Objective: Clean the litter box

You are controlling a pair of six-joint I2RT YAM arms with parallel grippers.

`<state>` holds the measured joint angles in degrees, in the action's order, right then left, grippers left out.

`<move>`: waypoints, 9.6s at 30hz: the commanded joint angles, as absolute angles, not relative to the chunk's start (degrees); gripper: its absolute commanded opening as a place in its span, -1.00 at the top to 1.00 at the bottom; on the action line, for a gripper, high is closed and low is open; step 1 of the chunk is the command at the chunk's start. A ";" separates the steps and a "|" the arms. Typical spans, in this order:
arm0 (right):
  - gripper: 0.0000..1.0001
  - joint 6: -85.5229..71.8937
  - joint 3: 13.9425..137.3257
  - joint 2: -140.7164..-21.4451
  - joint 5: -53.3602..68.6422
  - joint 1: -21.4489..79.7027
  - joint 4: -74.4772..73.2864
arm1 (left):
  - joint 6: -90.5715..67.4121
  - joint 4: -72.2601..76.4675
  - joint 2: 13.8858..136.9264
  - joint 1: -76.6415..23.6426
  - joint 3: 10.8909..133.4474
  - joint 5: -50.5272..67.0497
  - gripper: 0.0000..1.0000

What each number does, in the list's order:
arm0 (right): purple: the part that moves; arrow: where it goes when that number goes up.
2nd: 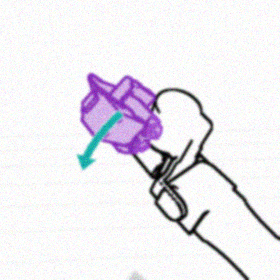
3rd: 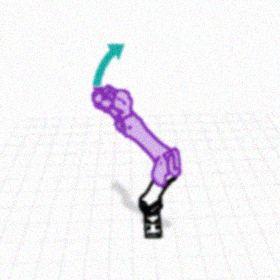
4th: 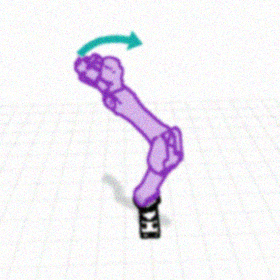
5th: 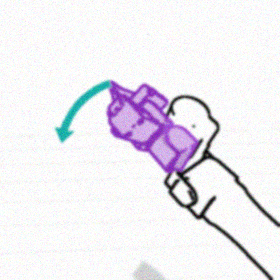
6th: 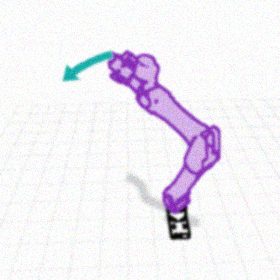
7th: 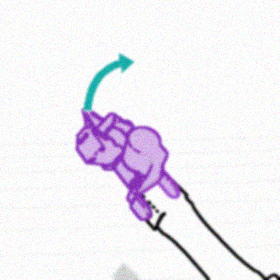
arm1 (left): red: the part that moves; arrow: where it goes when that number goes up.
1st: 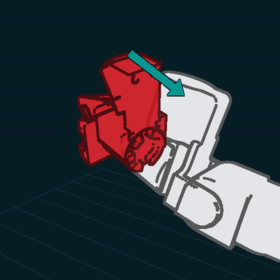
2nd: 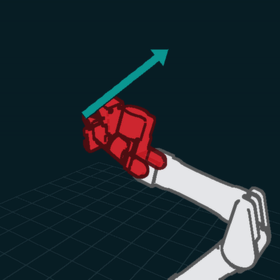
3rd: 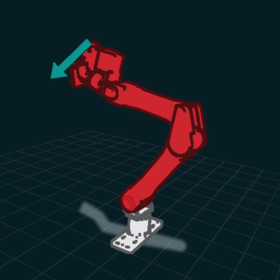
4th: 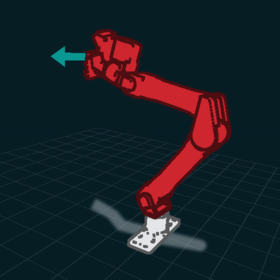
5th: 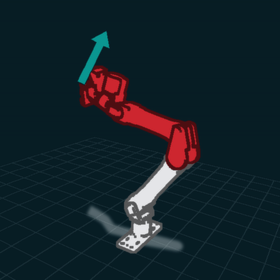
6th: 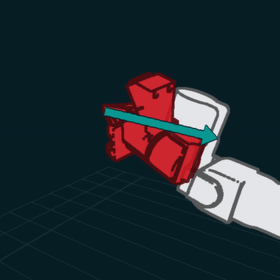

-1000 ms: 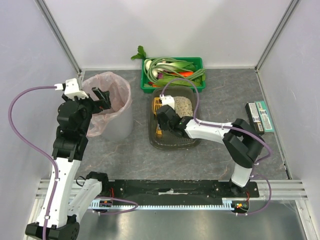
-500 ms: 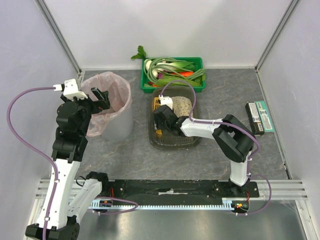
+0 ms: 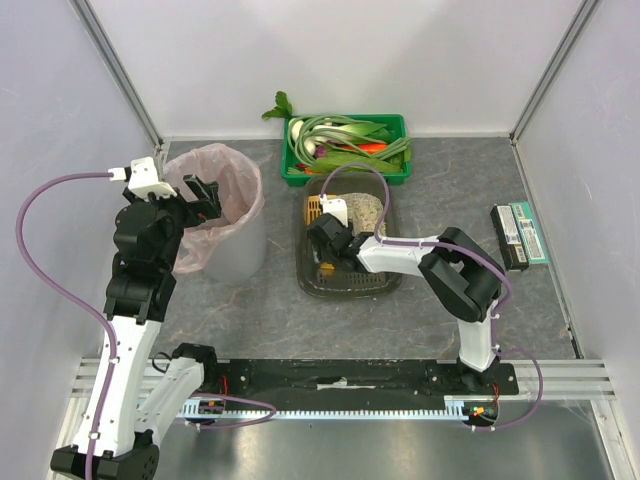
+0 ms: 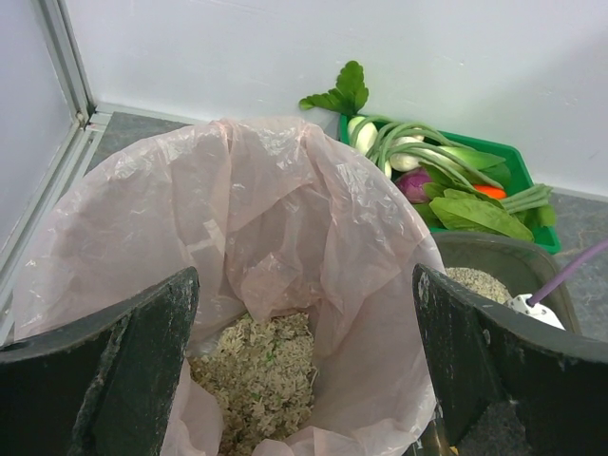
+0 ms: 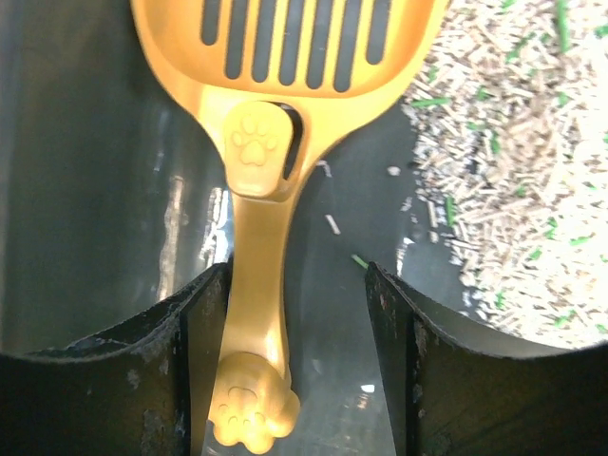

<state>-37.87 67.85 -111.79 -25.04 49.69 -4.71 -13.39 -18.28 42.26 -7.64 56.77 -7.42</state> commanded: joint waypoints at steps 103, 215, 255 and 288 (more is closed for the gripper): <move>1.00 -20.30 79.02 -84.65 1.58 38.06 -54.13 | 15.90 -8.79 54.90 -33.83 53.44 28.38 -0.94; -0.40 -9.67 84.73 -68.46 6.60 34.89 -44.56 | -8.44 -9.49 89.12 -29.53 71.10 60.73 0.96; 1.00 -16.16 76.55 -64.60 -18.27 42.61 -40.52 | -5.18 -7.30 78.32 -29.53 68.91 44.49 -0.64; 1.00 -43.24 94.22 -91.93 -44.82 56.16 -62.84 | -6.59 -11.60 67.41 -28.56 68.03 14.15 -0.71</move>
<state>-40.05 91.18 -91.02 -43.35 56.03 -59.18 -5.93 -12.12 68.20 -28.84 67.37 14.85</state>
